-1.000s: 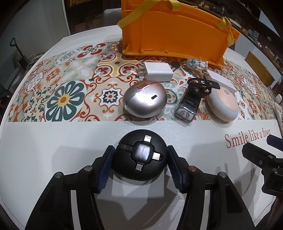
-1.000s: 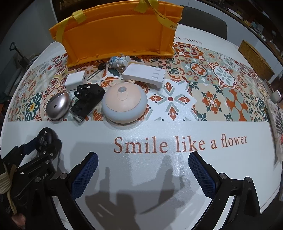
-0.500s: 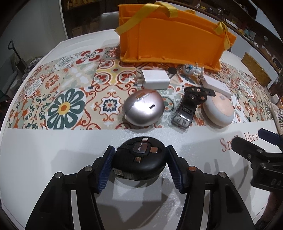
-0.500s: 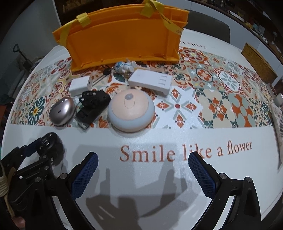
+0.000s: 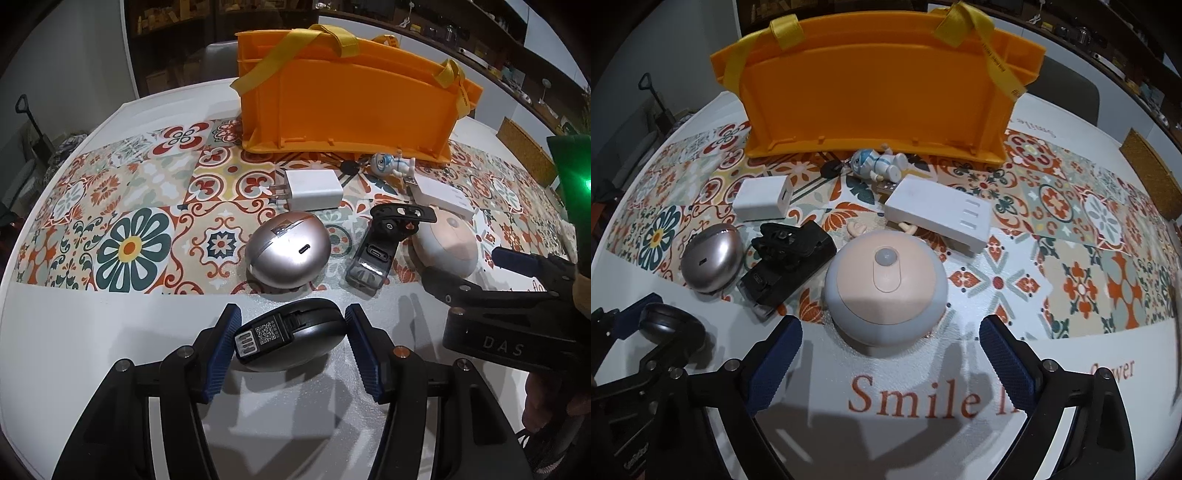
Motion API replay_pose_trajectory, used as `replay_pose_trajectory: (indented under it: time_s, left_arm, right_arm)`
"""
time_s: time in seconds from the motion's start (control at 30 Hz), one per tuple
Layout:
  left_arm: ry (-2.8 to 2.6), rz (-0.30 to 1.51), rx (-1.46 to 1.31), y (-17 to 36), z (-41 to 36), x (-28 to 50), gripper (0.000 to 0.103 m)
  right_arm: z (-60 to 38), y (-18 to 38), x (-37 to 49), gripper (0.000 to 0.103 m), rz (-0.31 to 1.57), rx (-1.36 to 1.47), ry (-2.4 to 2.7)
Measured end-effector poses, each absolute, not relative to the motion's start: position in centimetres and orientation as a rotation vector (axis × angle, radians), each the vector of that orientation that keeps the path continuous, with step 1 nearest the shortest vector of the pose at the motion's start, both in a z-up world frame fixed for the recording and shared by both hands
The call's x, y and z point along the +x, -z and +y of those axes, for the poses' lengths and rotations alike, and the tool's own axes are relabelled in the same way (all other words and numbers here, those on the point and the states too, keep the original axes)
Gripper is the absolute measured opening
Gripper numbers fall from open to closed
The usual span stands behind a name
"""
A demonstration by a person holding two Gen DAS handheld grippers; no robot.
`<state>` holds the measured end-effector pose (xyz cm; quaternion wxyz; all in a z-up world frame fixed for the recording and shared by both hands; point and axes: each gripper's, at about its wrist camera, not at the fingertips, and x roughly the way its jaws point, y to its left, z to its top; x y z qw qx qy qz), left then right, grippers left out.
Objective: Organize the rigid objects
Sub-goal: 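Lift the black puck with the left tool while the right tool grasps the peach round lamp, then carry the puck with the left tool while the right tool carries the lamp over the orange crate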
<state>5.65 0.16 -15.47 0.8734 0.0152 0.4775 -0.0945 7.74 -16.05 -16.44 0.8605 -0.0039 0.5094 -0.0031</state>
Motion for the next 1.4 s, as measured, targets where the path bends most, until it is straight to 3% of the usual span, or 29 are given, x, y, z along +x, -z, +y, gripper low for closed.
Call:
replay_pose_trajectory:
  time_s: [0.43,0.73,1.4]
  left_arm:
    - [0.196,0.965,0.046,15.6,0.0,6.0,0.058]
    - [0.208,0.979,0.029,15.7,0.2,6.4,0.058]
    - [0.272,0.944,0.01,11.6,0.9,5.9,0.058]
  right_arm:
    - [-15.9,17.1,9.1,0.097,1.041,-0.03,-0.011]
    - [-15.6,17.8,10.2,0.075,1.033,-0.023,-0.017]
    - [-15.9,13.3,5.6,0.075,1.041,0.071,0.035]
